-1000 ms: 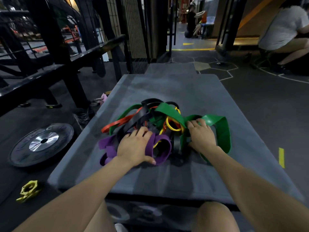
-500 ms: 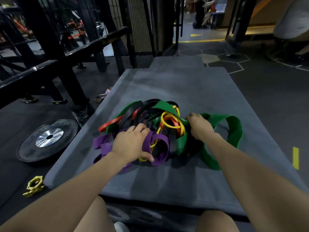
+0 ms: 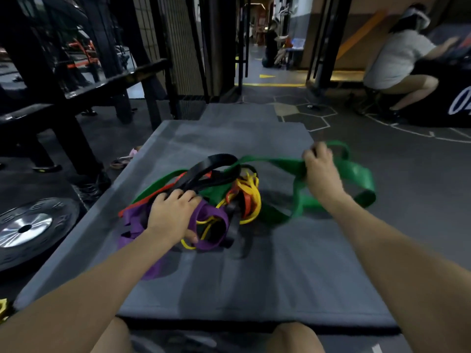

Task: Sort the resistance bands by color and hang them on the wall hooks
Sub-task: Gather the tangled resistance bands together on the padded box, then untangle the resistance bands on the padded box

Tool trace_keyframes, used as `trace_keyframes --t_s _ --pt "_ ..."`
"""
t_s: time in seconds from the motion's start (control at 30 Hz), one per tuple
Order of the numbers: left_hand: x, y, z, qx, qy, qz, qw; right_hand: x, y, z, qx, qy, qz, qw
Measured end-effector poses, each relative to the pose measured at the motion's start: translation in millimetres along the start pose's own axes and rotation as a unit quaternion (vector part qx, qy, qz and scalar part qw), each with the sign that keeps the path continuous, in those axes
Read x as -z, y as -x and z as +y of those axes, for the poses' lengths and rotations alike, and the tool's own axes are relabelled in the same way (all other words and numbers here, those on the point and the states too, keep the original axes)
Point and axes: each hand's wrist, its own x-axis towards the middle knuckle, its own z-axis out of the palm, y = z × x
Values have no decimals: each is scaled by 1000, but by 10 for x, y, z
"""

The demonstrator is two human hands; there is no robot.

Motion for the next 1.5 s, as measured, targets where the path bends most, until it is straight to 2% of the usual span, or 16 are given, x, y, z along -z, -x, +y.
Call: trace_keyframes --t_s 0.07,0.13,0.3,0.43,0.47,0.53,0.63,0.7,0.83,1.07,1.2,1.4,1.5 --pt "0 32 -105 14 -9 -7 1000 -169 118 -62 9 4 -144 990" --pt "-29 83 -153 30 -3 0 1000 -226 228 -157 -4 17 -228 974" --pt "-125 221 -184 40 62 39 996 -86 202 -398 38 67 -163 984" --pt "-158 350 -335 59 115 117 985 47 55 -535 71 73 -221 970" --pt "-164 392 -384 70 121 138 980 72 45 -587 73 68 -222 970" --pt "-182 501 -470 113 152 156 970 105 70 -734 76 33 -174 981" --pt "-261 652 -557 208 234 126 941 158 236 -1086 91 -74 -86 989" --pt "-344 715 -613 247 312 81 914 156 348 -1367 123 -125 -90 980" --pt "-469 788 -702 256 388 40 885 4 510 -1882 199 -169 -139 955" --pt "-528 806 -686 223 519 83 821 -265 757 -2423 259 -165 -191 932" --pt "-450 757 -625 236 577 73 778 -310 770 -2504 241 -164 -162 943" --pt "-333 505 -612 250 504 116 818 -242 642 -2474 153 -238 -142 949" --pt "-303 425 -740 264 510 155 804 -251 484 -2308 30 -351 -73 933"
